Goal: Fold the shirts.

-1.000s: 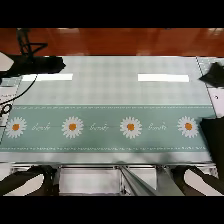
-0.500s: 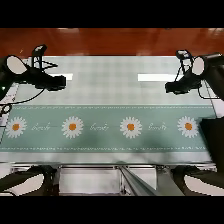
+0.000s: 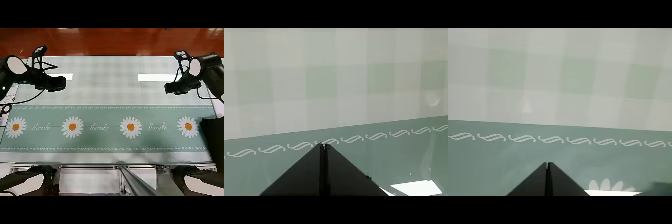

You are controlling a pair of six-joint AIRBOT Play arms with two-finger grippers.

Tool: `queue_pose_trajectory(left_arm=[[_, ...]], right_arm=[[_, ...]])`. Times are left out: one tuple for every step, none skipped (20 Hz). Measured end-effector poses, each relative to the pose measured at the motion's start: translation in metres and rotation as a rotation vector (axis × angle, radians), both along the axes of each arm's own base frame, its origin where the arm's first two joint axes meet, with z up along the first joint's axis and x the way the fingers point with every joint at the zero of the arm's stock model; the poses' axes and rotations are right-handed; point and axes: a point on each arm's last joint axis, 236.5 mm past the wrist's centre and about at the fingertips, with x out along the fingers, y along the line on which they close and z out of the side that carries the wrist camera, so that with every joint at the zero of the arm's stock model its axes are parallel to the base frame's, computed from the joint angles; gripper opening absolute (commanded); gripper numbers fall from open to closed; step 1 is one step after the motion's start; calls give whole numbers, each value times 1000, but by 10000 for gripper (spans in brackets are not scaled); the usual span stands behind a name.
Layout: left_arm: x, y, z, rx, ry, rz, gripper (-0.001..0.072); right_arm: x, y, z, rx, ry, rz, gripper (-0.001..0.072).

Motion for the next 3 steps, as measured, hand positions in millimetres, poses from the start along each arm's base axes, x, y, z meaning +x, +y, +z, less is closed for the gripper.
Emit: queue_pose_trajectory(left_arm=[[0,0,0,-1,1,2,32],[0,0,0,-1,1,2,32],[0,0,0,-1,1,2,32]], right_arm=[[0,0,0,-1,0,0,29],[0,0,0,-2,0,0,30],[0,0,0,-2,0,-1,30]])
